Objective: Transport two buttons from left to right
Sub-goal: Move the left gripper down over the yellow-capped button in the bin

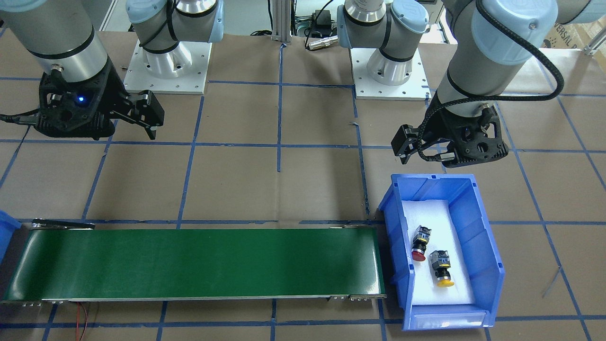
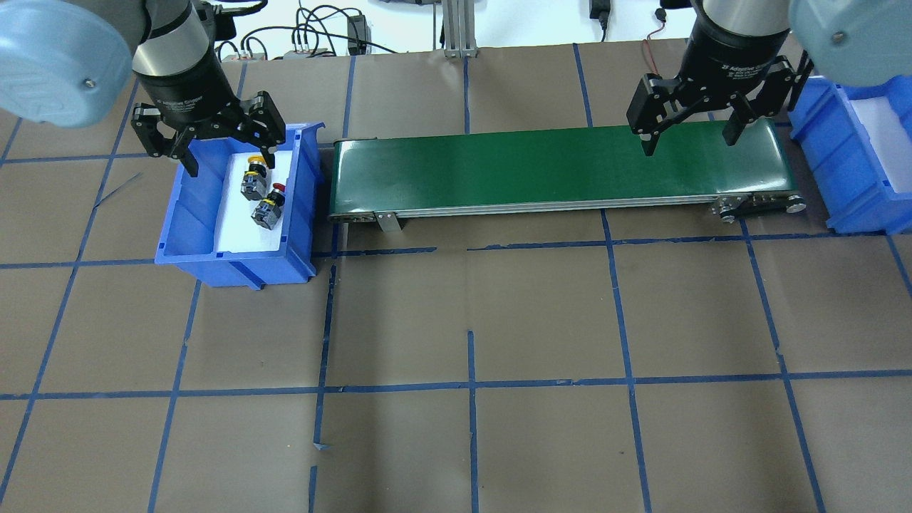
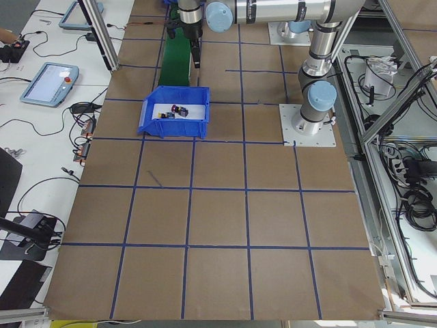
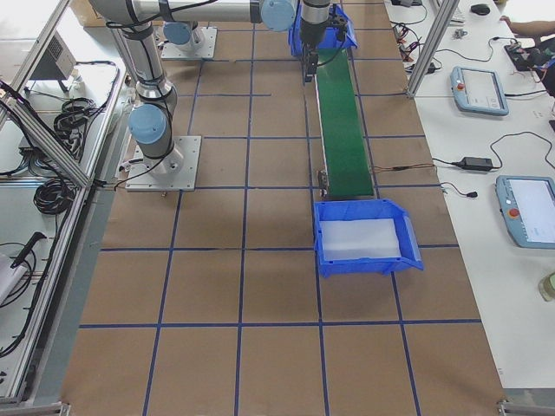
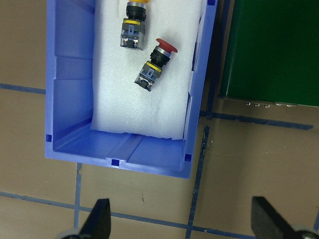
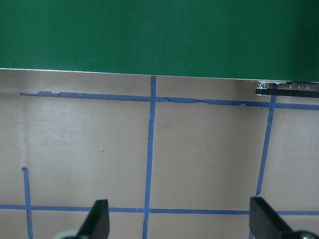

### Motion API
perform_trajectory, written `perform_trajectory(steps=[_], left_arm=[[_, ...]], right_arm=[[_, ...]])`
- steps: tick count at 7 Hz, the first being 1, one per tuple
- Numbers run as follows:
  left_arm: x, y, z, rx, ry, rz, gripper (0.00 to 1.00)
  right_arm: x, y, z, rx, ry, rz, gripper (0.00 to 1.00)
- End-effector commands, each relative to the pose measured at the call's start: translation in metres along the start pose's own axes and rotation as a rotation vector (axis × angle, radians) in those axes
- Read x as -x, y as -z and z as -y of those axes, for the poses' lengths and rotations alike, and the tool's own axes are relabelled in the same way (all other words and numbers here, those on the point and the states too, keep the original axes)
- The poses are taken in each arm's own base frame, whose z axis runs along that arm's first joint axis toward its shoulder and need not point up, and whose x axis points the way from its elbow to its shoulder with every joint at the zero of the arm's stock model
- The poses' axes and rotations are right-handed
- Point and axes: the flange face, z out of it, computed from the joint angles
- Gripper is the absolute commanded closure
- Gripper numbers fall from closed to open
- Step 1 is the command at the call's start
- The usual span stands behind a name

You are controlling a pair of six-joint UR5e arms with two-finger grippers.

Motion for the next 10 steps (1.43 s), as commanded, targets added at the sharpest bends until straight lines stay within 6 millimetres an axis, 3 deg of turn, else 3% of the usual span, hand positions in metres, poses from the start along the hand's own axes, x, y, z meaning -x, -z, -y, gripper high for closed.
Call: perform_trajectory(steps=[1, 2, 4, 5, 6, 7, 8, 10], left_arm=[[-0.025, 0.004, -0.012, -0.01, 0.092, 0.007, 0.0], [-0.03, 0.009, -0.012, -0.014, 0.083, 0.007, 0.0], [-0.013, 0.022, -0.011, -0.042, 0.04, -0.001, 0.0], [0.015, 0.009, 0.008, -0.021, -0.067, -0.002, 0.0], [0.044, 0.002, 0.03, -0.056, -0.031, -0.031, 0.0], [0.056, -0.014, 0.051, -0.071, -0.006, -0.049, 0.0], [0.068, -0.041, 0.081, -0.085, 0.021, -0.05, 0.0], [0.065, -0.092, 0.125, -0.076, 0.027, -0.08, 0.0]], right_arm=[[0.0, -0.001, 0.0, 0.002, 0.0, 0.0, 0.0], [0.0, 0.0, -0.001, 0.0, 0.0, 0.0, 0.0], [0.0, 0.0, -0.001, 0.0, 0.0, 0.002, 0.0], [0.0, 0.0, -0.001, 0.0, 0.0, 0.002, 0.0], [0.0, 0.0, -0.001, 0.0, 0.0, 0.002, 0.0], [0.0, 0.0, -0.001, 0.0, 0.0, 0.002, 0.0], [0.0, 0.0, -0.001, 0.0, 0.0, 0.002, 0.0], [0.0, 0.0, -0.001, 0.0, 0.0, 0.002, 0.0]])
